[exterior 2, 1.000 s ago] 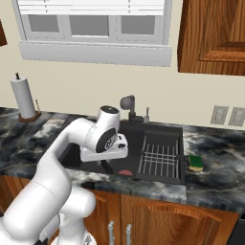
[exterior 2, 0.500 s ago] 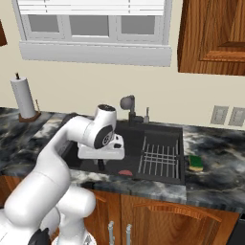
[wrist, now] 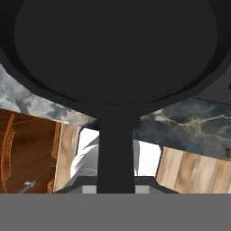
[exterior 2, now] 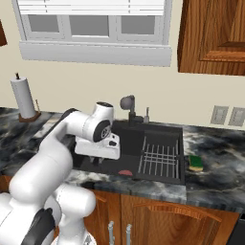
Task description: Pick the pan and sponge and place them into the sink. Then turn on the water.
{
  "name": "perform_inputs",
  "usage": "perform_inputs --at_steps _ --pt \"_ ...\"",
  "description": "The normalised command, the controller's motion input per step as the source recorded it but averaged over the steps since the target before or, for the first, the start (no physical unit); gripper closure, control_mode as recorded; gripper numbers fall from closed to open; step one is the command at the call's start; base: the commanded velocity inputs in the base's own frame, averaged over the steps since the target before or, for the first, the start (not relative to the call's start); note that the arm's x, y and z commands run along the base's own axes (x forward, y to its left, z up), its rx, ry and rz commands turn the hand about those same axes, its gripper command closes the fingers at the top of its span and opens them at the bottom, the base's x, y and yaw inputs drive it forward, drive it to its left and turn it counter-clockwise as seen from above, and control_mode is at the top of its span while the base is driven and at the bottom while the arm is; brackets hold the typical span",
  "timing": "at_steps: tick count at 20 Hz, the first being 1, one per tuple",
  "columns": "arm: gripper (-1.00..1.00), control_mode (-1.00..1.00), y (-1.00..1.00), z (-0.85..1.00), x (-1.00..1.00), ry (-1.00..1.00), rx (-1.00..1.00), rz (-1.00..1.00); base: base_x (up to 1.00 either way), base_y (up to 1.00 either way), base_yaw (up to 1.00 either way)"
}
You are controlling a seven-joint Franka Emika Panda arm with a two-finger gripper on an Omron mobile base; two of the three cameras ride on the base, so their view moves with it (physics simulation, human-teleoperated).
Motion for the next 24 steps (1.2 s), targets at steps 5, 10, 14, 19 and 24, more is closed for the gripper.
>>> perform_inputs --at_steps 5,10,14,19,24 --pt "1.0 -1.0 0.22 -0.18 0.04 0.01 -0.02 -0.08 0.0 0.0 0.0" --pt "1.0 -1.0 0.24 -0.2 0.03 0.0 -0.03 -0.08 0.0 0.0 0.0" --pt "1.0 -1.0 0.22 -0.22 0.04 0.0 -0.05 -0.08 0.0 0.0 0.0" --pt "1.0 -1.0 0.24 -0.23 0.12 0.0 -0.06 -0.09 0.0 0.0 0.0" --pt "1.0 -1.0 0.18 -0.16 0.3 0.0 -0.06 -0.1 0.0 0.0 0.0"
